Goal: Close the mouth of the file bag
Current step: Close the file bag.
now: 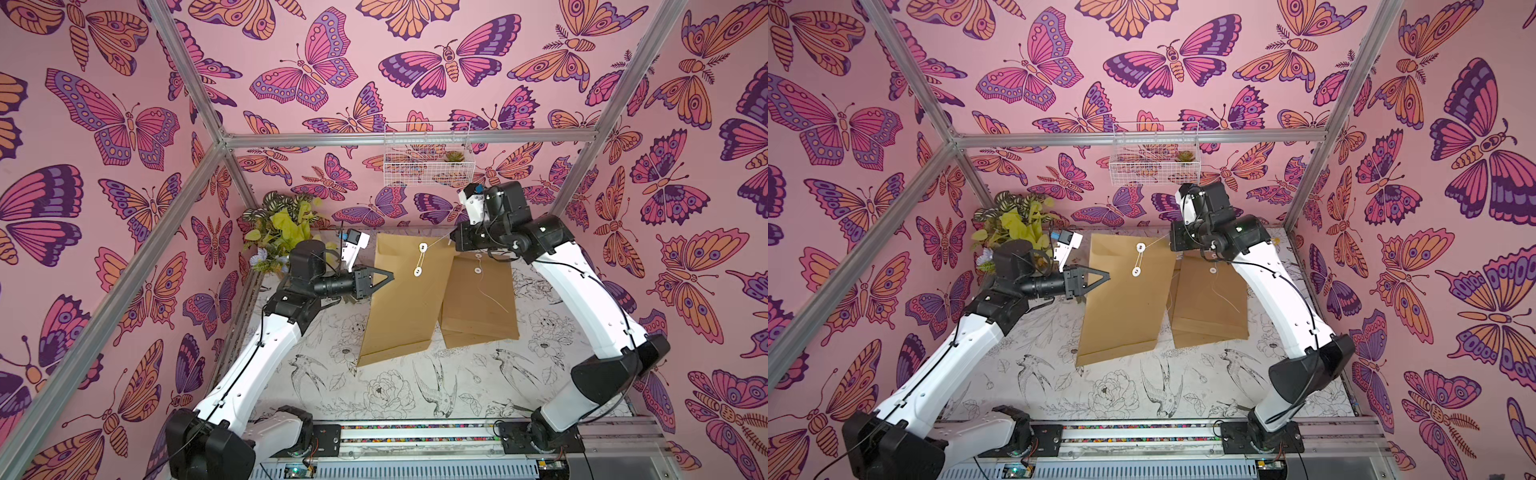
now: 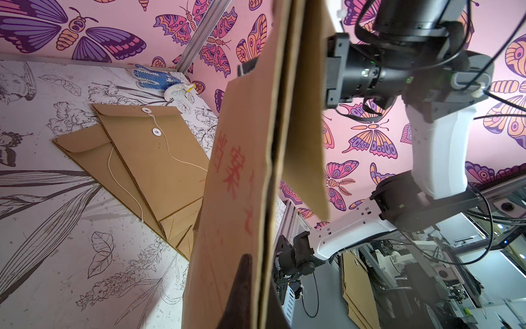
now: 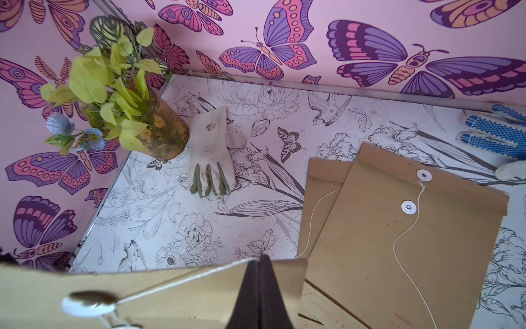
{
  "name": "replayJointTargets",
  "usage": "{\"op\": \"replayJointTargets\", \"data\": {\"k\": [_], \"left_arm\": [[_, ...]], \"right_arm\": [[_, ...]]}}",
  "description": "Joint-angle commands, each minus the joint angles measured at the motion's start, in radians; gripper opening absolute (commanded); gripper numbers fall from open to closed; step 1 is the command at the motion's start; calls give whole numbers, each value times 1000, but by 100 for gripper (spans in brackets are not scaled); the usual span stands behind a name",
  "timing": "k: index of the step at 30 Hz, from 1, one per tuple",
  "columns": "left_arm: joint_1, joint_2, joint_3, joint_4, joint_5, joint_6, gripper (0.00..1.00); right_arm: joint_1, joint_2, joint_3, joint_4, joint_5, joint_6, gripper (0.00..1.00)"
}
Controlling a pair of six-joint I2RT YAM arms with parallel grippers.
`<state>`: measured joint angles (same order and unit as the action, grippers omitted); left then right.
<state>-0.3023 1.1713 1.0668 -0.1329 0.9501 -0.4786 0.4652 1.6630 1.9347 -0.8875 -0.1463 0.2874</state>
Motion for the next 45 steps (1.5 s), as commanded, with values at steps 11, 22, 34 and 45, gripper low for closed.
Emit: {"op": "replayJointTargets", "data": {"k": [11,22,34,45], "left_arm": [[-11,-8,-39,3,26,28,0],[-27,22,-52,3,9,44,0],[-29,34,-41,17,-14,38,0],[-11,22,-17,17,-33,29,0]], "right_arm": [[9,145,334,-162,17,-49,0],[127,283,610,-258,-7,-40,0],[257,279,569,-243,-23,-19,0],[286,60,129,-27,-176,72,0]]}}
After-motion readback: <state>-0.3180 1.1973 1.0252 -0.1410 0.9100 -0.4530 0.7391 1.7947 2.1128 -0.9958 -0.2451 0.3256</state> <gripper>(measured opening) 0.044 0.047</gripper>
